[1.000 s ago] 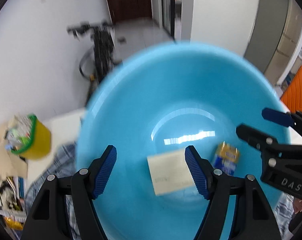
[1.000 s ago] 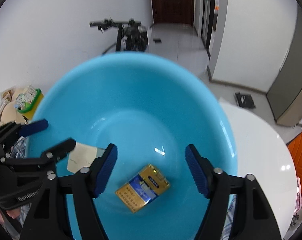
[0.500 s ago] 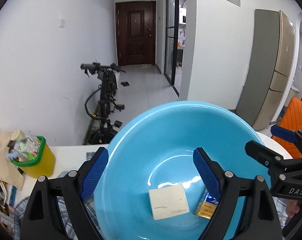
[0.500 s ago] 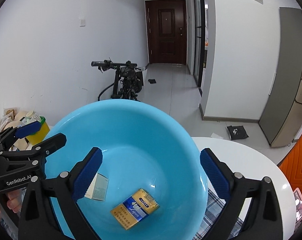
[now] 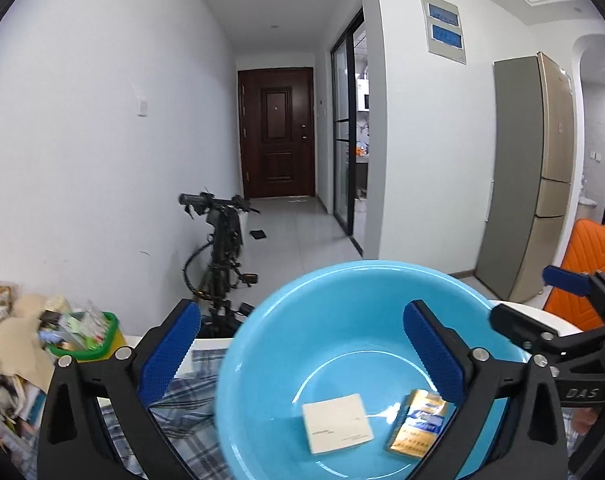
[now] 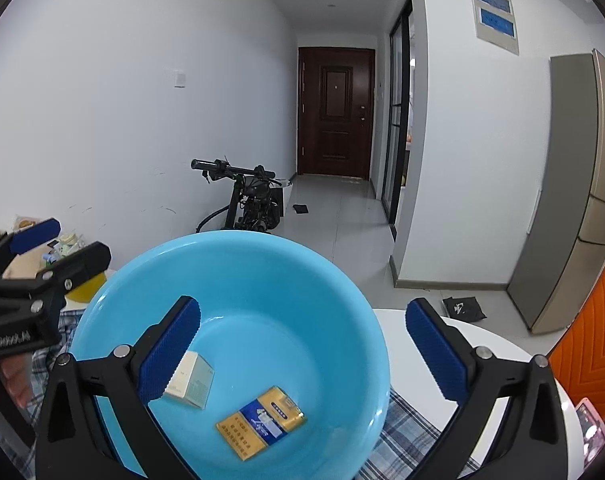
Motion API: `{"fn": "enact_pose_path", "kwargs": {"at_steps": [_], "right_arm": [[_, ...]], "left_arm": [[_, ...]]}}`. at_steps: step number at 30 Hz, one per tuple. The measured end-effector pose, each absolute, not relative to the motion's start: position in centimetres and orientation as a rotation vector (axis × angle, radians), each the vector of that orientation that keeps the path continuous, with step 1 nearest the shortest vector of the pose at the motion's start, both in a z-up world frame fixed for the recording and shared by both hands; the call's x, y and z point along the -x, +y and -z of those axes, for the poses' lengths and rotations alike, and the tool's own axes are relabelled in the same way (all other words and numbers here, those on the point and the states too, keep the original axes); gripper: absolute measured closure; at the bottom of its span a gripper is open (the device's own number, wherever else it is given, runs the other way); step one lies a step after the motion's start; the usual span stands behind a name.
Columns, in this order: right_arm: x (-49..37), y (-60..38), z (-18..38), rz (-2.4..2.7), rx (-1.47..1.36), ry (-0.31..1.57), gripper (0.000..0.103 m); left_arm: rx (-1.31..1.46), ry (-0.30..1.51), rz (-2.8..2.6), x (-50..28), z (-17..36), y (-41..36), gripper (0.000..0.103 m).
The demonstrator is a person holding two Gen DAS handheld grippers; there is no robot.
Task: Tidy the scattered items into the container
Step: 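Raise both tools away from the basin back toward the items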
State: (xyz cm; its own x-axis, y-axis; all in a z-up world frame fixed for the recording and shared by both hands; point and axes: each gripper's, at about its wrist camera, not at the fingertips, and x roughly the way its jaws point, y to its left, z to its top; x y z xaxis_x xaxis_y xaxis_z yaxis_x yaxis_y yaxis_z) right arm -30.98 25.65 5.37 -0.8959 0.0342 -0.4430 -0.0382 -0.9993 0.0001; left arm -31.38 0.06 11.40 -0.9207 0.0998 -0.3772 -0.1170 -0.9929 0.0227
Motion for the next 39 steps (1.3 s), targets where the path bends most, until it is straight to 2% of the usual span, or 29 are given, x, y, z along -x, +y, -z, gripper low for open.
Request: {"fn": "enact_pose_path", "kwargs": {"at_steps": [11,27,39], "right_arm": [[28.3,25.2,-7.1,-3.031,0.712,-0.005,0.001],[18.8,21.8,-10.0,-3.13,0.635,-0.11,0.001],[11.9,22.8,-7.5,-3.113,0.603,0.055,0.001]], "left_arm": [[0.612,0.063,-2.933,26.6,-12.7,0.2,0.0],[0.611,0.025,-2.879,16.7,-14.4,-0.1,0.0],[0.574,-0.031,-2.899,9.7,-13.6,-2.1,0.0]]}}
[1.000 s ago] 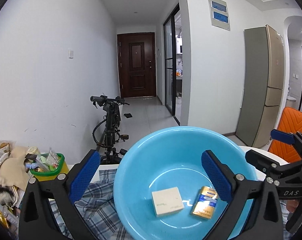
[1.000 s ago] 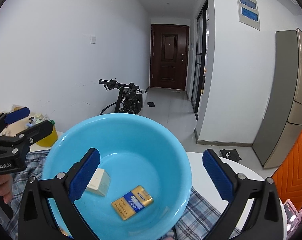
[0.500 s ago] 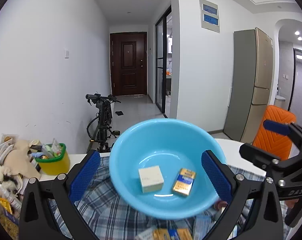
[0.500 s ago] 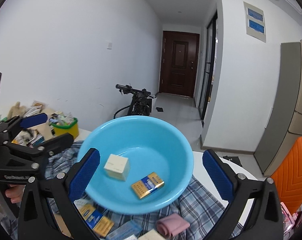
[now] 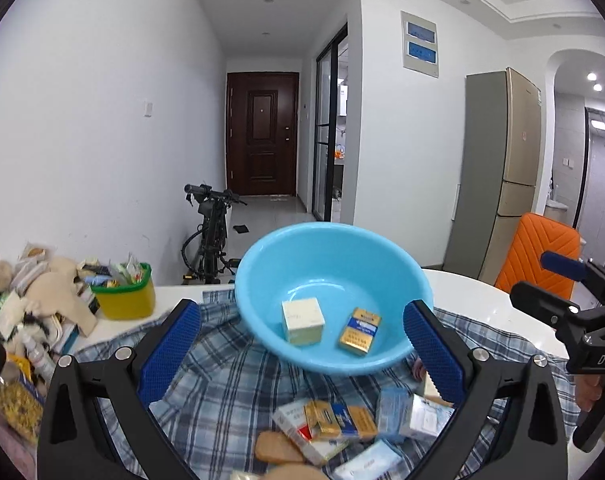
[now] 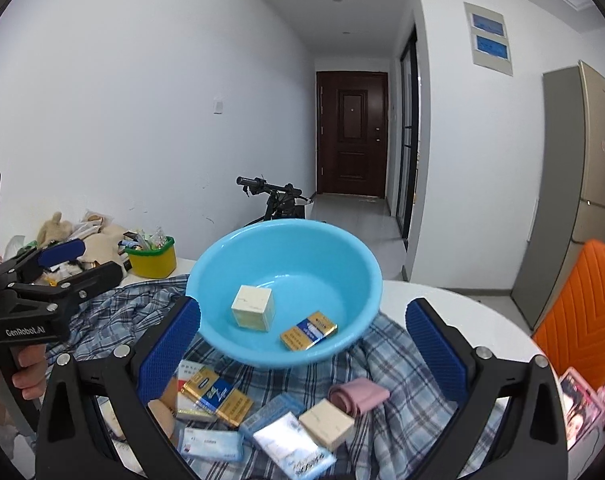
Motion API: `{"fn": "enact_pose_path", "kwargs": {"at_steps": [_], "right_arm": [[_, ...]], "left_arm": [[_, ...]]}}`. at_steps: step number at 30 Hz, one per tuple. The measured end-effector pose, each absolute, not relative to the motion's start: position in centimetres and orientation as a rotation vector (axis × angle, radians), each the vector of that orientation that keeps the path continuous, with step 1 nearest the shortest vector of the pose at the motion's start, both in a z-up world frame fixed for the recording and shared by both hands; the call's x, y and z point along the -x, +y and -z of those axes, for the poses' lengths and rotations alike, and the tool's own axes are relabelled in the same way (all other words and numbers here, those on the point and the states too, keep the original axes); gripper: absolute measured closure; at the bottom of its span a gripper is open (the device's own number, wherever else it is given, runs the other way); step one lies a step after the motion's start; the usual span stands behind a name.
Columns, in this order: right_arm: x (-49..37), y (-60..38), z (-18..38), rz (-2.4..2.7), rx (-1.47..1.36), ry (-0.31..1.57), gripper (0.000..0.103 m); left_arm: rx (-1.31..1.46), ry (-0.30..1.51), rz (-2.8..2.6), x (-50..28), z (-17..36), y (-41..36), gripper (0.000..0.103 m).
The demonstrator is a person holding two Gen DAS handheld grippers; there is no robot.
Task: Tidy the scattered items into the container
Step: 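Raise both tools away from the basin back toward the items, then lower the left tool onto the round tan wooden disc and close on it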
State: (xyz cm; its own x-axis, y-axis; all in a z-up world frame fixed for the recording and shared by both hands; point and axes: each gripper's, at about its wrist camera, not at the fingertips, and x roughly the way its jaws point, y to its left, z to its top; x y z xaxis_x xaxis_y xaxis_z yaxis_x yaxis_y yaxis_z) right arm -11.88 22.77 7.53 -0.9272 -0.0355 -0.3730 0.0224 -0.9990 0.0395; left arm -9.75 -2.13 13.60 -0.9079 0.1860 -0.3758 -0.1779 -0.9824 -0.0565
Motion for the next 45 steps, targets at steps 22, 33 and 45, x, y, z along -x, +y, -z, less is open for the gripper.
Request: {"fn": "enact_pose_path", "kwargs": {"at_steps": [22,33,45], "right_arm": [[4.4,21.0,-2.0,3.027,-0.662,-0.073,0.001],[3.5,20.1,2.3,3.118,-0.666,-0.024,0.001],[5.4,20.9,6.1,3.114,-0.789,-0.048,0.001]], "left_arm": [[0.741,-0.088,-2.832,2.1,-8.3,-2.8,0.0],[0.827,-0.138,-2.839,1.9,-2.9,-2.8,0.0],[0.93,-0.043,-2.844,3.6,1.3,-1.7,0.0]]}}
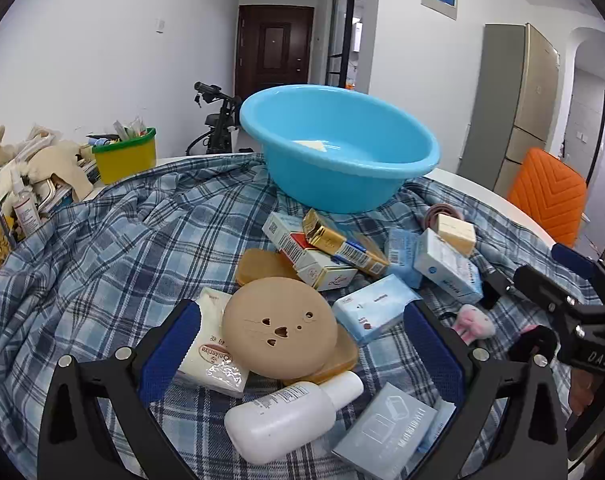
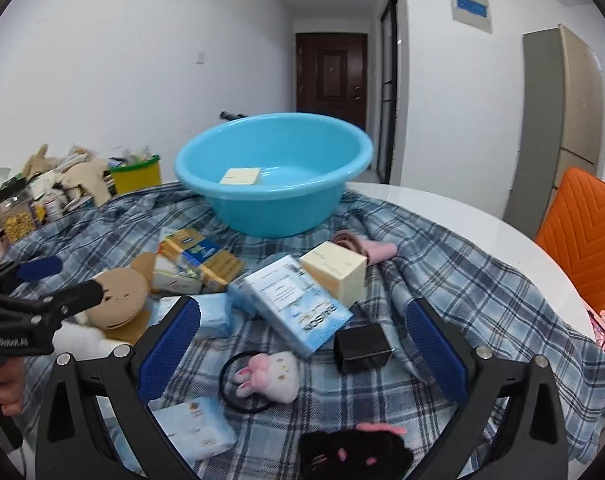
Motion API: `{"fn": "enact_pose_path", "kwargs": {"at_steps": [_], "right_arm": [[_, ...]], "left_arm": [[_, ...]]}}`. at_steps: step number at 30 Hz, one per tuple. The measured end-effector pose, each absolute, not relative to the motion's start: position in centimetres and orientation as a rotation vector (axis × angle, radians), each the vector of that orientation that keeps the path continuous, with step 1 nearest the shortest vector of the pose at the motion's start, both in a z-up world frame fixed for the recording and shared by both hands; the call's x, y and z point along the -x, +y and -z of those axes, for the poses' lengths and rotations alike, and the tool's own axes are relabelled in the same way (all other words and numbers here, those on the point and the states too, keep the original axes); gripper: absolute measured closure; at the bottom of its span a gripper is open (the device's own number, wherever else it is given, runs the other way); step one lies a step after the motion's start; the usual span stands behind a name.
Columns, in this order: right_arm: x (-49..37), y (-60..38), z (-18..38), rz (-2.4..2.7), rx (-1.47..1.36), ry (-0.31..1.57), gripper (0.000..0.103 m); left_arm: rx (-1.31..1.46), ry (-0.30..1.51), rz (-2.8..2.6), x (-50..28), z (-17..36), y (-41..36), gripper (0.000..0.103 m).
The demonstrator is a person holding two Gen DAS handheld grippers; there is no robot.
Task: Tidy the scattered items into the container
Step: 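Lower the left tool onto the round tan wooden disc and close on it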
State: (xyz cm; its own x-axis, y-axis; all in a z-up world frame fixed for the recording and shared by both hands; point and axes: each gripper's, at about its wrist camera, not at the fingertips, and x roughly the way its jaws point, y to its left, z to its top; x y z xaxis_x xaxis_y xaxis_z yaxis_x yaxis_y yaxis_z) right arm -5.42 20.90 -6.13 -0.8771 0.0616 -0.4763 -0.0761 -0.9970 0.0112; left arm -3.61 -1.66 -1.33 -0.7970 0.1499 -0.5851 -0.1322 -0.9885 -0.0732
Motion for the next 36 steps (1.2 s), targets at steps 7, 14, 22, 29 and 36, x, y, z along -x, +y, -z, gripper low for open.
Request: {"fn": "enact_pose_path", "kwargs": {"at_steps": [7,14,22,29,36], "right_arm": [[5.6,21.2,6.2,-3.018,0.65,0.034,0.001],[5.7,21.1,6.8,-3.033,0.647,0.012,0.001],[6.8,20.9,7.2,-3.007,0.737,-0.005,0.001],[7.1,21.0,7.5,-3.005,0.78,0.01,0.001],[7.3,21.0,7.6,-2.996,0.793,0.013,0.001]], "left_arm": [[0.784,-0.001,-2.896,3.5,1.4,-1.6,0.0],[0.659,0.098,-2.922,2.9,1.3,-0.8,0.0],[0.829,0.061,-2.89,5.0,2.4,-1.1,0.0],[1.036,0.09,-2.848,7.1,4.1,-0.7,0.0],[1.176,0.036,-2.831,8.3,5.3,-1.4,0.0]]}}
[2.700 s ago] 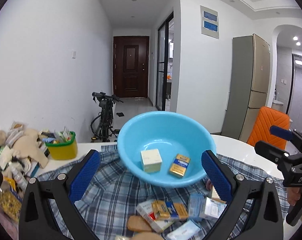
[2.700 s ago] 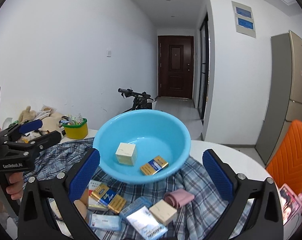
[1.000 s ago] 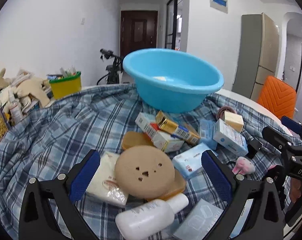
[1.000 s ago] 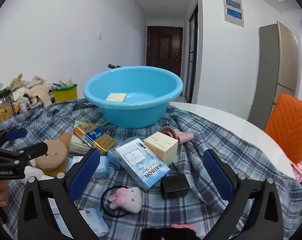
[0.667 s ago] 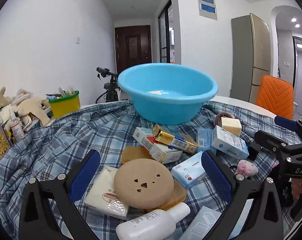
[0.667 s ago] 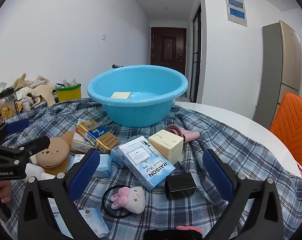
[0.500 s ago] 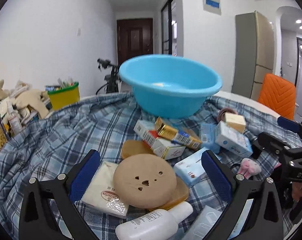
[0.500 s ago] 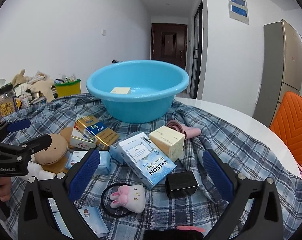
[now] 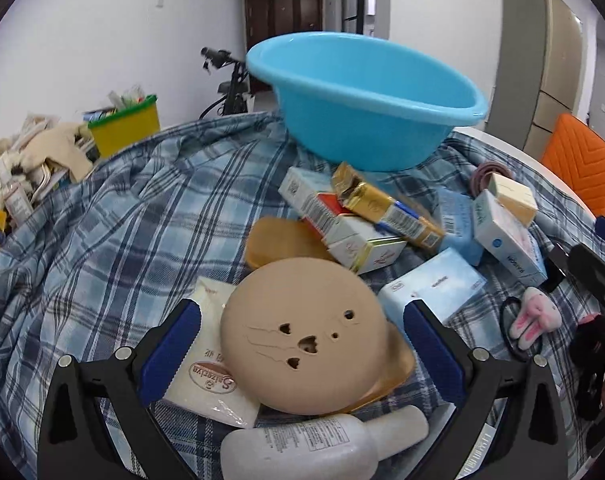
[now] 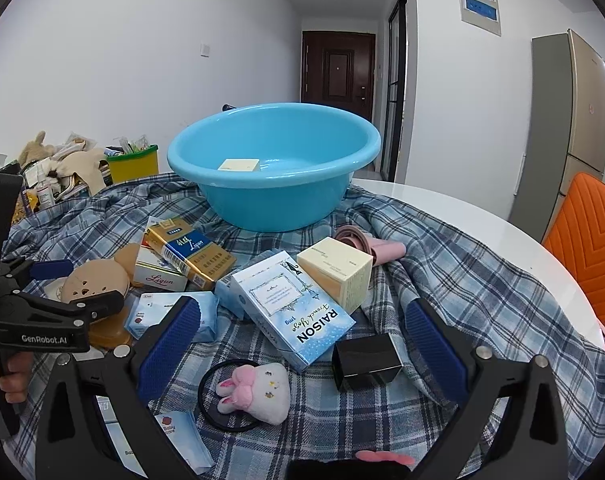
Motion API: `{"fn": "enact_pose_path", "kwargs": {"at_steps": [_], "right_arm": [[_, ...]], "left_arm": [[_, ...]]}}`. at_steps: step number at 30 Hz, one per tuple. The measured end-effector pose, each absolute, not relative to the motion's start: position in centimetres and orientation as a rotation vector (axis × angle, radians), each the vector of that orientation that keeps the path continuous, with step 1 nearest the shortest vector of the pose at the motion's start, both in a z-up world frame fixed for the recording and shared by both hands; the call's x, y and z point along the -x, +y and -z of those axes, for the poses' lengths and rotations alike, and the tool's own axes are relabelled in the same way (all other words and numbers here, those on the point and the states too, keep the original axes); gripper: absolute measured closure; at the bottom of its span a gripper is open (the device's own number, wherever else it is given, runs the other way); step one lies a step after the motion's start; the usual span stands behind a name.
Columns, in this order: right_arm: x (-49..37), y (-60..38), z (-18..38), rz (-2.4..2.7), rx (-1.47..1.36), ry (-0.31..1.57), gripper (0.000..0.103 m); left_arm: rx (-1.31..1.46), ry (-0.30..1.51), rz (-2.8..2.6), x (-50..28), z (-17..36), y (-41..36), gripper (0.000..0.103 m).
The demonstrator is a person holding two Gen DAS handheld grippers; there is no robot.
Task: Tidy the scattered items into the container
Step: 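Lower the left tool onto the round tan wooden disc and close on it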
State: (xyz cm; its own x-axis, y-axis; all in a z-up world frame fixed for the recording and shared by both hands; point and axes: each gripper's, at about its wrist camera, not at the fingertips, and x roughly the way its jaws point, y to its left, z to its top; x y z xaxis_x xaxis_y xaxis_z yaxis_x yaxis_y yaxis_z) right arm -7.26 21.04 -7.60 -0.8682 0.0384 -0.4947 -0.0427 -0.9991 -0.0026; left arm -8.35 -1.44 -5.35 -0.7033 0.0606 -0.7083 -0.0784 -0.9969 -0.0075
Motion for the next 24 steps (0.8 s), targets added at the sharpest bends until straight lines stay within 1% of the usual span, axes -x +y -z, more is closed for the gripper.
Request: {"fn": "enact_pose_path", "kwargs": {"at_steps": [6,7,8,10,13,15,19,24], "right_arm": [[7.3,20.9,7.6,-2.992,0.792,0.009,0.001],[7.3,20.9,7.6,-2.992,0.792,0.007,0.001],[7.3,20.8,7.6,-2.992,0.792,0.004,0.001],[7.3,20.8,7.6,-2.993,0.794,0.0,0.001],[7.4,20.8,7.6,-2.995,0.8,-0.001,0.001],[7.4,20.8,7.7,-2.994,0.803,0.0,0.001],[7.5,20.8,7.7,-2.993,0.808,0.002,0.001],[7.5,20.7,7.7,-2.995,0.82,-0.001,0.001]], "left_arm": [[1.197,0.007,-2.825,8.6,5.5,-1.8,0.001],[1.2,0.011,-2.827,8.6,5.5,-1.8,0.002],[1.2,0.015,-2.828,8.6,5.5,-1.8,0.006],[1.202,0.024,-2.822,8.6,5.5,-1.7,0.008],[1.216,0.047,-2.81,8.8,5.6,-1.4,0.02],[1.202,0.059,-2.819,8.7,5.5,-1.2,0.021],[1.082,0.075,-2.859,7.5,4.5,-1.1,0.023],[0.816,0.109,-2.945,4.4,2.6,-0.8,0.023]]}}
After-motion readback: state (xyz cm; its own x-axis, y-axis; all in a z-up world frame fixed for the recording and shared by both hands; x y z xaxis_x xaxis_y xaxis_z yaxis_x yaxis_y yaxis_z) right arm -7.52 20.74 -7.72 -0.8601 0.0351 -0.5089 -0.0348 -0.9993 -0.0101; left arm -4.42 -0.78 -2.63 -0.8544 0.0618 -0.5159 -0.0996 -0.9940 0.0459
